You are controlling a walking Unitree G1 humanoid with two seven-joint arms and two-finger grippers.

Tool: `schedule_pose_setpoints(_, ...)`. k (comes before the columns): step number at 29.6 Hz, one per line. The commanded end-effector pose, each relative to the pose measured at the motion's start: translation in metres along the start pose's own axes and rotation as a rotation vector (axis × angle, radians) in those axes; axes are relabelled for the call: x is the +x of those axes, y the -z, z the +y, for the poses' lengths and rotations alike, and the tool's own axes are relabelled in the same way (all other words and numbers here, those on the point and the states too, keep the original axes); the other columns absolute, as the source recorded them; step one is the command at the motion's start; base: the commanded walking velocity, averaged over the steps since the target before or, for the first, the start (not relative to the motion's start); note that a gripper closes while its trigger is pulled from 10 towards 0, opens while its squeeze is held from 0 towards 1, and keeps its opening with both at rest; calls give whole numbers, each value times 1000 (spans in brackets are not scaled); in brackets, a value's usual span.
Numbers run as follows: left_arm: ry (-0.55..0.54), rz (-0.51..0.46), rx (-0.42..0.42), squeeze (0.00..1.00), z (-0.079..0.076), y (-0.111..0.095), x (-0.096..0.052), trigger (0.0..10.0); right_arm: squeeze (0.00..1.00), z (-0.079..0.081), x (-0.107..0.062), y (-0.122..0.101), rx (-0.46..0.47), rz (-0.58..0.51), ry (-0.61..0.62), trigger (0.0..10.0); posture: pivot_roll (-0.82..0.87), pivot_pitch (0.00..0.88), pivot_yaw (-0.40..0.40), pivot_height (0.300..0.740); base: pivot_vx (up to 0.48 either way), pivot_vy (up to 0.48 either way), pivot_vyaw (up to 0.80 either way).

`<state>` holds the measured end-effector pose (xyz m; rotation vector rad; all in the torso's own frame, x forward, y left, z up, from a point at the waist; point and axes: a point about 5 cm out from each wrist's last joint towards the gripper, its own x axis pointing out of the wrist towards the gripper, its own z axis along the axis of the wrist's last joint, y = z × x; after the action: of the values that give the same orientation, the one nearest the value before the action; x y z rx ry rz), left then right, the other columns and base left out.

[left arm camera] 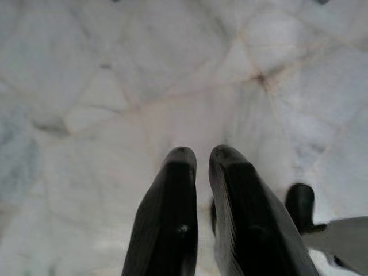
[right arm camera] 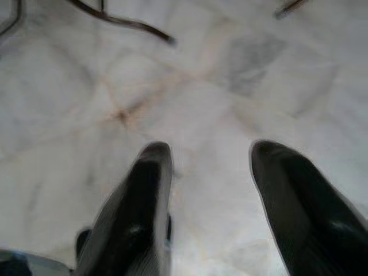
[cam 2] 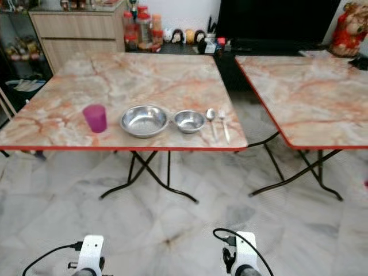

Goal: Setting the table

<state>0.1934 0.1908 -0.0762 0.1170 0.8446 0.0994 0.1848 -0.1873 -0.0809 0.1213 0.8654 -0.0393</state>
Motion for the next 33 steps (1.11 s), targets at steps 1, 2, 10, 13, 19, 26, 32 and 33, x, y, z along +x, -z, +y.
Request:
schedule_pose_setpoints(1,10,-9,-19,0,-1,-3,1,10000,0,2,1,-5,3,-13,-4,10000,59,0,-64,740,0,0,0)
schedule_pose_setpoints(2,18,-34,-25,0,-2,-7,1,10000,0,2,1,-5,3,-13,-4,10000,61,0,-66,740,0,0,0)
schedule_pose_setpoints(10,-3,-80,-85,0,2,-17,3,10000,0,3,2,-5,3,-14,-10,10000,65,0,-67,740,36,0,0)
schedule_pose_setpoints(13,-8,-93,-86,0,3,-19,3,10000,0,4,2,-6,4,-18,-12,10000,63,0,-64,740,405,0,0)
schedule_pose_setpoints(19,-5,-87,-85,0,2,-19,3,10000,0,4,2,-7,3,-19,-13,10000,63,0,-64,740,430,0,0)
schedule_pose_setpoints(26,4,-76,-78,0,2,-16,3,10000,0,5,2,-6,-36,-17,-24,10000,62,0,-62,740,427,0,0)
schedule_pose_setpoints(32,3,-68,-81,0,1,-14,2,10000,0,3,1,-6,-50,-23,-21,10000,67,0,-68,740,421,0,626)
schedule_pose_setpoints(33,3,-66,-81,0,1,-13,2,10000,0,2,1,-6,-12,-21,-17,10000,67,0,-72,740,420,0,0)
